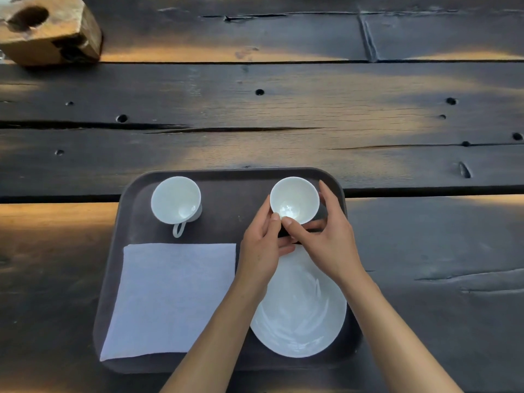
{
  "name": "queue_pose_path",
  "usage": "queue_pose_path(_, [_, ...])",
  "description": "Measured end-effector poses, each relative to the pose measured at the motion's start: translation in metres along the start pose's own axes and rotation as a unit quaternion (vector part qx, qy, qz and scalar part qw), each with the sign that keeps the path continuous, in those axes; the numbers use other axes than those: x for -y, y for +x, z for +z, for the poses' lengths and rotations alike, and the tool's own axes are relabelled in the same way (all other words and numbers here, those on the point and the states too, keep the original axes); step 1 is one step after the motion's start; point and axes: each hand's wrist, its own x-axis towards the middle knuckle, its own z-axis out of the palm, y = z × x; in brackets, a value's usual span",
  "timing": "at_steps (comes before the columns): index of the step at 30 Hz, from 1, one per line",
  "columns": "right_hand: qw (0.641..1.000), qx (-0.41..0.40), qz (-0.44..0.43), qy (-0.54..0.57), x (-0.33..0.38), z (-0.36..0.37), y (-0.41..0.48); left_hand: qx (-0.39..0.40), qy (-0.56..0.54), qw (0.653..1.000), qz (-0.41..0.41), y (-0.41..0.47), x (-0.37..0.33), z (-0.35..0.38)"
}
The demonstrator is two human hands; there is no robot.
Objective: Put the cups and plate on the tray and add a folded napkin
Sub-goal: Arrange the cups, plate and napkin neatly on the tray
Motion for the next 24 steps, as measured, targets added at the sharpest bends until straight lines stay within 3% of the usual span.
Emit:
queue_pose_path(10, [0.993,0.072,-0.005,0.09,-0.01,-0.003,0.006,-0.01,-0.018,0.999,0.024,0.005,0.006,0.0])
queue_pose_path(24, [0.991,0.063,-0.018,0.117,-0.01,0.008,0.005,-0.014,-0.03,0.999,0.04,0.003,0.005,-0.009])
